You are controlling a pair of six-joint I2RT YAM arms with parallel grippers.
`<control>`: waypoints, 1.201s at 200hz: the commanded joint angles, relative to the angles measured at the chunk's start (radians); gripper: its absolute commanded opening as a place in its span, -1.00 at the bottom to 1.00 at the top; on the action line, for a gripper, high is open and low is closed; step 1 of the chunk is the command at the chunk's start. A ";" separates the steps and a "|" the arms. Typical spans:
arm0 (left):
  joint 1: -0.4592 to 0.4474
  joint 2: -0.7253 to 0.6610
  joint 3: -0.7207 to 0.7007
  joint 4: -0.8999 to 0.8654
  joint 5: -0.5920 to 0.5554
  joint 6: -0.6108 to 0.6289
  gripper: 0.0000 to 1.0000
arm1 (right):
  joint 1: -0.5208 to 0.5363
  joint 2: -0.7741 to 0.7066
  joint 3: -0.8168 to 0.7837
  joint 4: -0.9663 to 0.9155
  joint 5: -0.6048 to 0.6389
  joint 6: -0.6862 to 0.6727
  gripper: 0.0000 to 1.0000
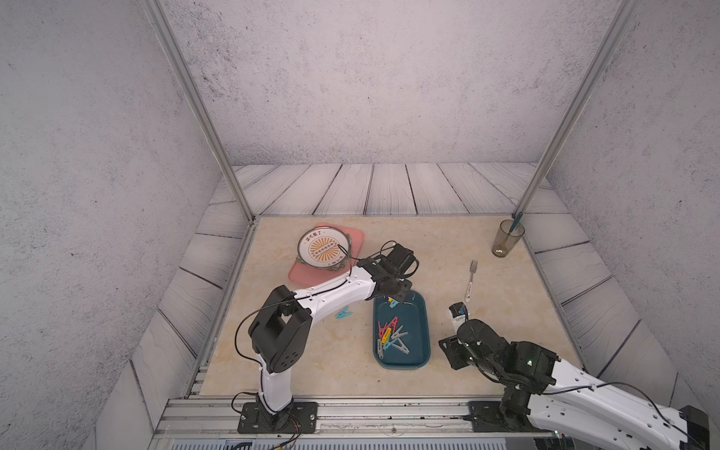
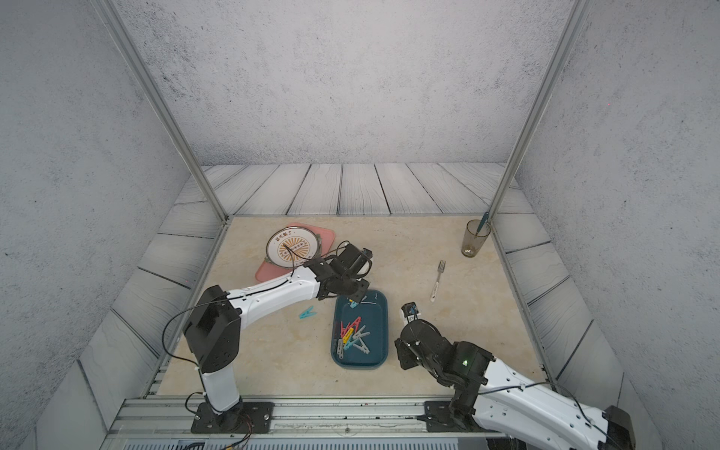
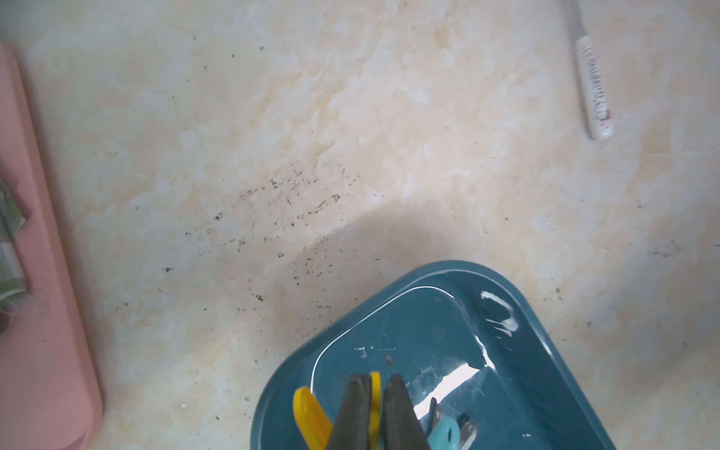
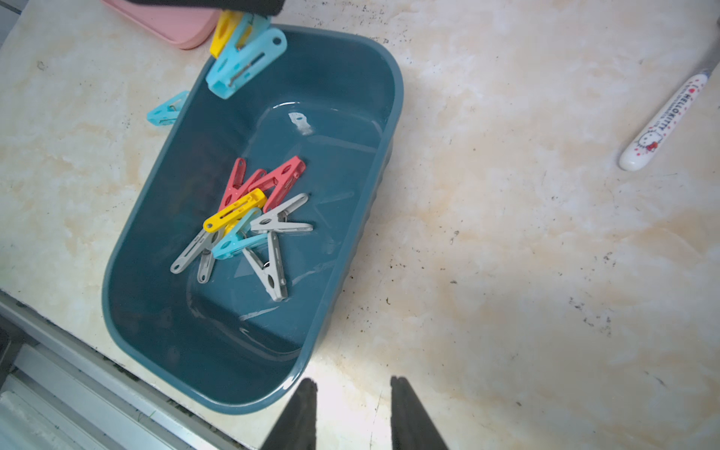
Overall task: Take the clothespins out of the storage box
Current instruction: Pick up the clothespin from the storage box, then place the clothespin in the storage box.
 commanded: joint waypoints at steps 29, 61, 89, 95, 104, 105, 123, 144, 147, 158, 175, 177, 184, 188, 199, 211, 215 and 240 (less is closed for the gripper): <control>-0.030 0.054 -0.063 0.005 0.126 0.019 -0.93 | 0.004 0.039 0.033 0.014 -0.013 -0.015 -0.29; -0.036 0.119 -0.053 0.005 0.140 0.006 -0.85 | 0.004 0.038 0.033 0.003 -0.017 -0.004 -0.29; -0.037 0.163 -0.045 0.000 0.134 0.001 -0.80 | 0.004 0.026 0.027 0.000 -0.014 -0.003 -0.29; -0.037 0.169 -0.045 0.000 0.130 -0.001 -0.77 | 0.004 0.023 0.027 -0.001 -0.013 -0.003 -0.29; -0.037 0.178 -0.044 -0.002 0.123 0.000 -0.74 | 0.004 0.021 0.027 -0.004 -0.012 -0.003 -0.29; -0.037 0.179 -0.044 -0.002 0.123 0.001 -0.74 | 0.004 0.020 0.027 -0.004 -0.012 -0.003 -0.29; -0.035 0.184 -0.038 -0.008 0.109 0.004 -0.62 | 0.004 0.015 0.024 -0.007 -0.011 -0.002 -0.29; -0.035 0.176 -0.034 -0.008 0.097 0.013 -0.45 | 0.005 0.009 0.018 -0.006 -0.011 0.001 -0.29; -0.037 0.174 -0.034 -0.007 0.094 0.014 -0.42 | 0.005 0.009 0.018 -0.006 -0.011 0.002 -0.29; -0.037 0.166 -0.036 -0.004 0.082 0.016 -0.35 | 0.005 0.007 0.017 -0.004 -0.012 0.002 -0.29; -0.037 0.157 -0.034 -0.004 0.063 0.020 -0.31 | 0.004 0.008 0.015 -0.004 -0.011 0.002 -0.29; -0.037 0.156 -0.034 -0.004 0.061 0.019 -0.31 | 0.004 0.007 0.015 -0.004 -0.012 0.002 -0.29; -0.037 0.156 -0.034 -0.005 0.055 0.020 -0.30 | 0.004 0.008 0.015 -0.004 -0.011 0.002 -0.29; -0.037 0.157 -0.034 -0.003 0.053 0.022 -0.30 | 0.004 0.007 0.015 -0.004 -0.010 0.002 -0.29; -0.037 0.159 -0.033 -0.004 0.044 0.022 -0.30 | 0.003 0.007 0.013 -0.003 -0.012 0.002 -0.29; -0.036 0.163 -0.031 -0.004 0.028 0.021 -0.30 | 0.004 0.008 0.013 -0.001 -0.012 0.002 -0.29; -0.035 0.164 -0.029 -0.007 0.019 0.019 -0.30 | 0.004 0.009 0.013 -0.001 -0.013 0.002 -0.29; -0.034 0.148 -0.017 -0.014 -0.005 0.036 -0.30 | 0.002 0.008 0.012 -0.003 -0.014 0.007 -0.29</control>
